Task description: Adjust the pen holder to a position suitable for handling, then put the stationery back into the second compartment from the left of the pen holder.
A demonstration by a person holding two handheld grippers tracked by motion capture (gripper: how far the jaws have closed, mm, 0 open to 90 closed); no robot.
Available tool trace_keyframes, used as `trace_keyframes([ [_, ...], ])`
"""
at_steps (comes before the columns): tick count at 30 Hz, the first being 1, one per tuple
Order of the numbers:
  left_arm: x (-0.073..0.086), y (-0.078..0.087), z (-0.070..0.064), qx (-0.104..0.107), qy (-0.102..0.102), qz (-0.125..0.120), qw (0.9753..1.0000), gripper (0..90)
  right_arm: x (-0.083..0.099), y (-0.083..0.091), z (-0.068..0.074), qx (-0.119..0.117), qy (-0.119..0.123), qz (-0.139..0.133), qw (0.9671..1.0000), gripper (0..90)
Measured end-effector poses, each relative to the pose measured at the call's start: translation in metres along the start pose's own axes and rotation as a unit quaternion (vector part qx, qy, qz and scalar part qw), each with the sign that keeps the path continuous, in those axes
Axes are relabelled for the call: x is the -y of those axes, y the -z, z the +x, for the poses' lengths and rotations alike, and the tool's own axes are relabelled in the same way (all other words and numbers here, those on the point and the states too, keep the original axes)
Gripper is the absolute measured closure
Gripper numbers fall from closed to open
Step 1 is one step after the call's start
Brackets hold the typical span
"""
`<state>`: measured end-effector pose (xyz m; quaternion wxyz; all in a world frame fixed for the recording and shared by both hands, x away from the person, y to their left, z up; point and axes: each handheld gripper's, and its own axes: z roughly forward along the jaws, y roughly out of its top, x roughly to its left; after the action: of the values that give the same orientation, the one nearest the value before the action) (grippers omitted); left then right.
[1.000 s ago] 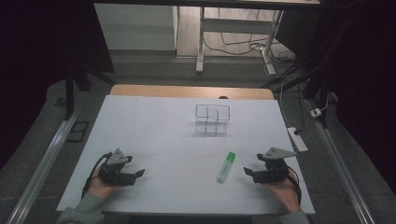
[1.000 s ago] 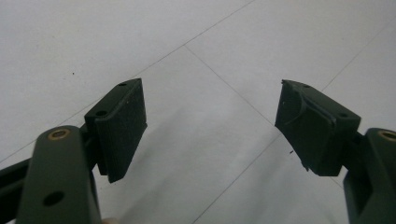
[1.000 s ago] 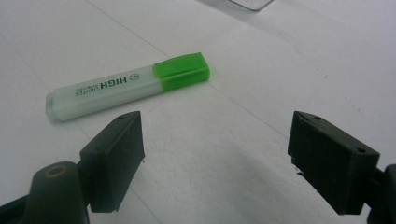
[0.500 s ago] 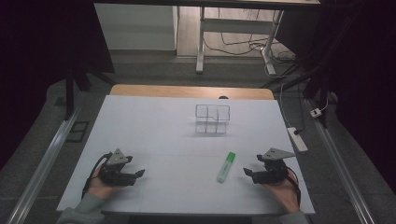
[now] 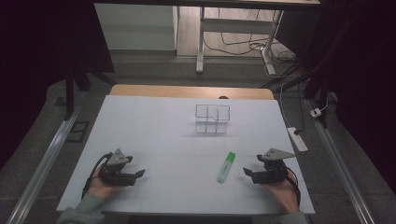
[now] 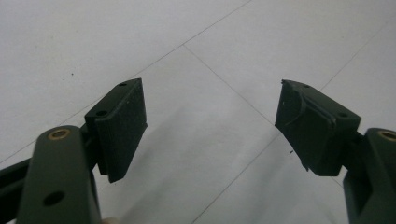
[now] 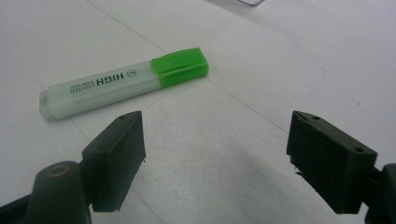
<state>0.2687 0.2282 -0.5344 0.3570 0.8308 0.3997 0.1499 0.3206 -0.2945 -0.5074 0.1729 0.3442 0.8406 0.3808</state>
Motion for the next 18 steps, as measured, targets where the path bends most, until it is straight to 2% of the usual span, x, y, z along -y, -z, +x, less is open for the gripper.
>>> trace_keyframes([
  [3, 0.000, 0.000, 0.000, 0.001, -0.001, 0.001, 1.0000, 24.7, -0.002, 0.002, 0.002, 0.006, 0.000, -0.003, 1.0000, 18.9],
  [12, 0.000, 0.000, 0.000, 0.001, -0.003, -0.001, 1.0000, 24.8, -0.007, 0.002, 0.010, 0.007, 0.001, -0.008, 0.9999, 18.7],
  [18, 0.000, 0.001, -0.001, 0.001, 0.000, -0.002, 1.0000, 24.8, -0.010, 0.001, 0.013, 0.006, -0.007, -0.008, 0.9999, 18.7],
])
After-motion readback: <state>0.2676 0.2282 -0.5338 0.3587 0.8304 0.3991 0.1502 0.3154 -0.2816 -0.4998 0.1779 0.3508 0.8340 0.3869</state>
